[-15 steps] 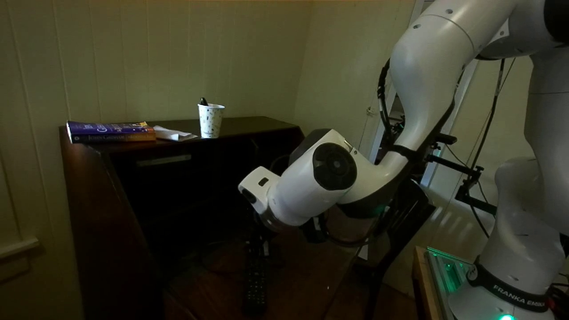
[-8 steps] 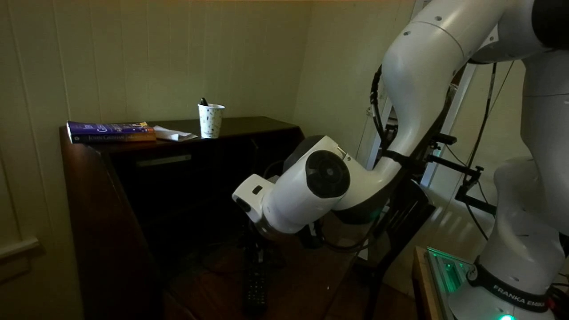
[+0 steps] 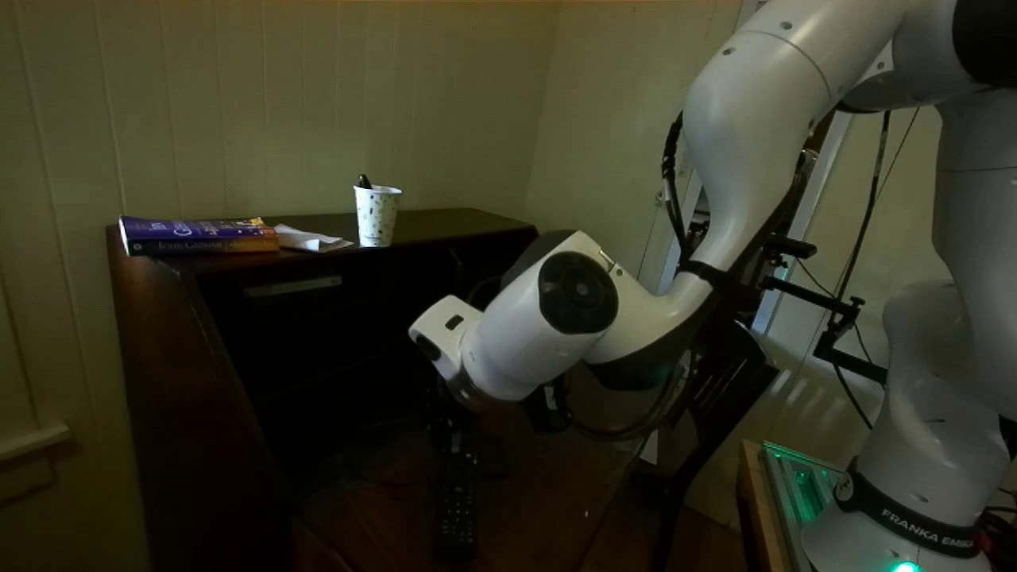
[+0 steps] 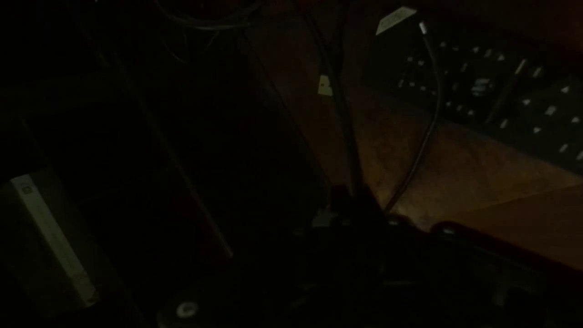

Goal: Move the cable

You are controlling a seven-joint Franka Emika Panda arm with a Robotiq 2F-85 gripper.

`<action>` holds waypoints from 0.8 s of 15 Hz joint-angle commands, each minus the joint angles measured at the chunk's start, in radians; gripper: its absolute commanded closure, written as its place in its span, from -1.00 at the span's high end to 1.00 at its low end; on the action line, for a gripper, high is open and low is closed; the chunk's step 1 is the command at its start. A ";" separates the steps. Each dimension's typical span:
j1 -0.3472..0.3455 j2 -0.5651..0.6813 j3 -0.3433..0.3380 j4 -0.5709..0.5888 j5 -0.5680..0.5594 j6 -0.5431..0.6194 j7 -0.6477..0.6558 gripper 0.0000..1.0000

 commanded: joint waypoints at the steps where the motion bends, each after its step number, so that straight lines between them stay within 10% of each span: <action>1: 0.000 -0.149 -0.024 -0.013 0.055 -0.015 0.047 -0.97; 12: -0.019 -0.447 -0.068 0.016 -0.046 -0.278 0.307 -0.97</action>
